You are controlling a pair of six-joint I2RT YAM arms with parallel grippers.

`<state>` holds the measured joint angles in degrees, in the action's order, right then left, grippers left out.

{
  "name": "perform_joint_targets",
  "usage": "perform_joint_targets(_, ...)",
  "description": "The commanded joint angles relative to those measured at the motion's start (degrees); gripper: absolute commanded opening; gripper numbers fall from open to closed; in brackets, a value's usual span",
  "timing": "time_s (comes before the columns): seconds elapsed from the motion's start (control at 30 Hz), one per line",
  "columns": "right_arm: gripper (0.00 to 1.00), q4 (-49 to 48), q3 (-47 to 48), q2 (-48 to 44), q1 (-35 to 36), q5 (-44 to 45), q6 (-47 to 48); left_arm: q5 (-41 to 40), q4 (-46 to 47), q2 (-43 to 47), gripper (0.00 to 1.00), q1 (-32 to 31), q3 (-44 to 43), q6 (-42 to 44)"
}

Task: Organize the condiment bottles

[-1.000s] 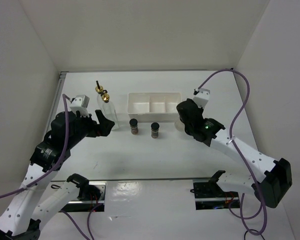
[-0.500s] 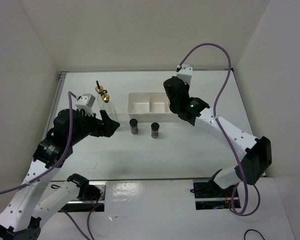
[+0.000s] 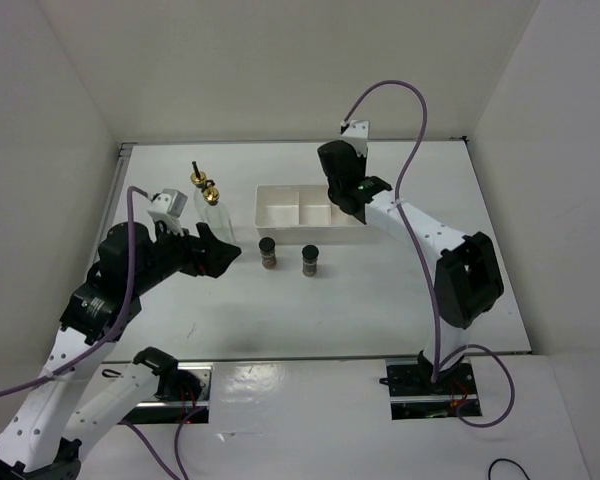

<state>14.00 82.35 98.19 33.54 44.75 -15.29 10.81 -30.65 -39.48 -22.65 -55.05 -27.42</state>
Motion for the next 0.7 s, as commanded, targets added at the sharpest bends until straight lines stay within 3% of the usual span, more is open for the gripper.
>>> perform_joint_targets(0.0,0.00,-6.62,4.92,2.69,-0.23,-0.28,1.05,2.37,4.20,1.08,1.00,-0.20,0.55,-1.67)
perform_joint_targets(0.67,0.00,-12.07,-2.10,7.63,-2.43,-3.62,-4.66,-2.19,2.00,-1.65,1.00,-0.20,-5.42,-0.53)
